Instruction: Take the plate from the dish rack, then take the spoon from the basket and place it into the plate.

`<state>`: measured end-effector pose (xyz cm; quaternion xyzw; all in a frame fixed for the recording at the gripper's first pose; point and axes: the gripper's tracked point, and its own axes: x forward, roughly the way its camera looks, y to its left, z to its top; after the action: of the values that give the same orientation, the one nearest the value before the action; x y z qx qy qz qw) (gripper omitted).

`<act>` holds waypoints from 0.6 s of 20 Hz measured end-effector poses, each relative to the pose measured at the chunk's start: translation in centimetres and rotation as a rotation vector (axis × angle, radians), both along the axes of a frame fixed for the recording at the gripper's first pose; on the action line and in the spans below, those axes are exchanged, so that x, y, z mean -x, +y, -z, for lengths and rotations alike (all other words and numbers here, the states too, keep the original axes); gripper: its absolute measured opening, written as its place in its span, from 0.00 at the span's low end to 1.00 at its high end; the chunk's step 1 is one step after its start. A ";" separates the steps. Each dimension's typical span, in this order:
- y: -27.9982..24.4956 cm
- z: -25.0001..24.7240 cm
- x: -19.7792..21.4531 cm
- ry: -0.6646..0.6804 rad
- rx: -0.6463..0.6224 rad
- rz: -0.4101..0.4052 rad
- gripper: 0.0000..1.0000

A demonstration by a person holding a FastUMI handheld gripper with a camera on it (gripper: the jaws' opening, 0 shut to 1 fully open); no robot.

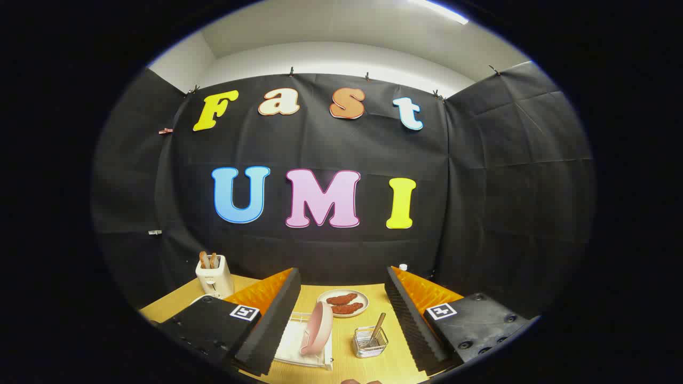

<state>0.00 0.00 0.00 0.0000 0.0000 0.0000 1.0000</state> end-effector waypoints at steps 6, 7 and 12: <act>0.7 0.9 0.5 0.023 0.023 0.002 0.97; 0.7 1.1 0.5 0.027 0.029 0.004 0.97; 1.0 1.3 0.6 0.042 0.018 0.013 0.97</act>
<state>-0.63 0.96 -1.34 -0.0090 0.0208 -0.0067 0.9997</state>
